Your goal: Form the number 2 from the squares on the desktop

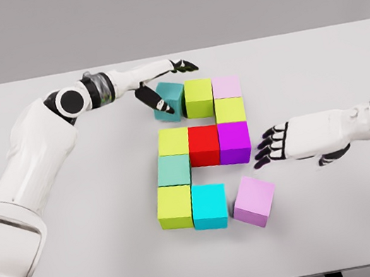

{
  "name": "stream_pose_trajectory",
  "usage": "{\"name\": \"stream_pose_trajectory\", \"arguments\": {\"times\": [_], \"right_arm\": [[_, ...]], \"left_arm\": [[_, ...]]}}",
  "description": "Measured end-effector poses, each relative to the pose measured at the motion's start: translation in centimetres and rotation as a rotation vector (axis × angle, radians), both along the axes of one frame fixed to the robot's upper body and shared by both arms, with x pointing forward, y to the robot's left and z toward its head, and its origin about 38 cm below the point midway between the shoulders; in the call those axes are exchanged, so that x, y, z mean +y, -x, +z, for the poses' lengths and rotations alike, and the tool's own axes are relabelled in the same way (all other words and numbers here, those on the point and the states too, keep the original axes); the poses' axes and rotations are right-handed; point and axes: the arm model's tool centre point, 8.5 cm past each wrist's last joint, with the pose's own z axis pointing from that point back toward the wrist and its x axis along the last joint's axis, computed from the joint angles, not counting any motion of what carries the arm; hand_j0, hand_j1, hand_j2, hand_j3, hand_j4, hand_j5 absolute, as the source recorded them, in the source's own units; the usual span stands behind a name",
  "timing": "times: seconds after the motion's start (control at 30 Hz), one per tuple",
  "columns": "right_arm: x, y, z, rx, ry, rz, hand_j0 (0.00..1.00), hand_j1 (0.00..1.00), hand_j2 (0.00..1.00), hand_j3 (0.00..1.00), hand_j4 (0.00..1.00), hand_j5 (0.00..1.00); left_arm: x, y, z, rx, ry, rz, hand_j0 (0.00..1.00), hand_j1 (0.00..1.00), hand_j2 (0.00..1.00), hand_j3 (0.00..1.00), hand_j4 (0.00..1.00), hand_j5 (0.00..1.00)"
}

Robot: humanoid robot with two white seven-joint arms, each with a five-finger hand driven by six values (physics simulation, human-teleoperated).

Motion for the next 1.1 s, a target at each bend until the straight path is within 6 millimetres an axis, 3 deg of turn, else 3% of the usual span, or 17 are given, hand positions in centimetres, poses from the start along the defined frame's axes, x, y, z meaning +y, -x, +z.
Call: {"name": "stream_pose_trajectory", "arguments": {"times": [0.2,0.3,0.73,1.1], "right_arm": [[-3.8,0.9,0.6,0.018,0.074,-0.066,1.0,1.0,1.0,1.0,1.0,1.0],[-4.7,1.2,0.6,0.026,0.097,-0.079,1.0,1.0,1.0,1.0,1.0,1.0],[-4.6,2.1,-1.0,0.079,0.115,-0.065,1.0,1.0,1.0,1.0,1.0,1.0],[-3.2,2.4,-2.3,0.112,0.102,-0.03,1.0,1.0,1.0,1.0,1.0,1.0]], "left_arm": [[-0.1,0.1,-0.4,0.01,0.004,-0.004,0.92,0.92,0.92,0.92,0.92,0.92],[-0.1,0.1,-0.4,0.006,0.008,-0.01,0.92,0.92,0.92,0.92,0.92,0.92],[-0.8,0.1,-0.4,0.009,0.017,-0.019,0.92,0.92,0.92,0.92,0.92,0.92],[-0.7,0.0,-0.5,0.012,0.018,-0.02,0.92,0.92,0.92,0.92,0.92,0.92]]}}
